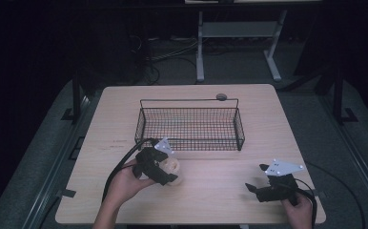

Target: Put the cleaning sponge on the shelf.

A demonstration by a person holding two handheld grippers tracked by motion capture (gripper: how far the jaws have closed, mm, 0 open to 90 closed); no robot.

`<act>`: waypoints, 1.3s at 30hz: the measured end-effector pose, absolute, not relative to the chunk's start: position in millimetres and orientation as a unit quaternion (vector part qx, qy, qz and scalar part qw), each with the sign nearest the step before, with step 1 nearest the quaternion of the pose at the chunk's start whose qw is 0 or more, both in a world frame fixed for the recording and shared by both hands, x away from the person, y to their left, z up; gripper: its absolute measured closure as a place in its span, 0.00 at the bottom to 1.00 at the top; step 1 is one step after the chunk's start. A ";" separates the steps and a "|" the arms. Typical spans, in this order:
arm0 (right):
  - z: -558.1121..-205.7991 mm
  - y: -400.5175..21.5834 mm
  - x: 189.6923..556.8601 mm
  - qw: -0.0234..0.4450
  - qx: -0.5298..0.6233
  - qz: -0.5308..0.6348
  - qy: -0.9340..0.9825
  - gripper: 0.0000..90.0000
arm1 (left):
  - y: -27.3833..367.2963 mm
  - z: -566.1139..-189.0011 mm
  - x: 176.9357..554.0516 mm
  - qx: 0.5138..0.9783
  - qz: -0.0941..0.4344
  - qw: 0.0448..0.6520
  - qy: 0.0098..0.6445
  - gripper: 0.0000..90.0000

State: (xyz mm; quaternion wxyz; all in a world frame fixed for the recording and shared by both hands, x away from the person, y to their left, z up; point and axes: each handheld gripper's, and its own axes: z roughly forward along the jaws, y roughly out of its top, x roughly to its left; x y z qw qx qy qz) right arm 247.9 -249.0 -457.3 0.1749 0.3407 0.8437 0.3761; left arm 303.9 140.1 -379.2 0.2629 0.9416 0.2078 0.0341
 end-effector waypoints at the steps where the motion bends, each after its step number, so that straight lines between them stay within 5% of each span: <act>1: -457.6 -248.9 248.0 0.174 0.340 0.376 0.844 0.15 | 139.7 -378.2 304.1 0.940 0.034 0.265 0.210 0.31; 39: -457.1 -250.3 248.4 0.178 0.342 0.379 0.841 0.15 | 144.9 -335.6 342.1 0.935 0.030 0.277 0.221 0.31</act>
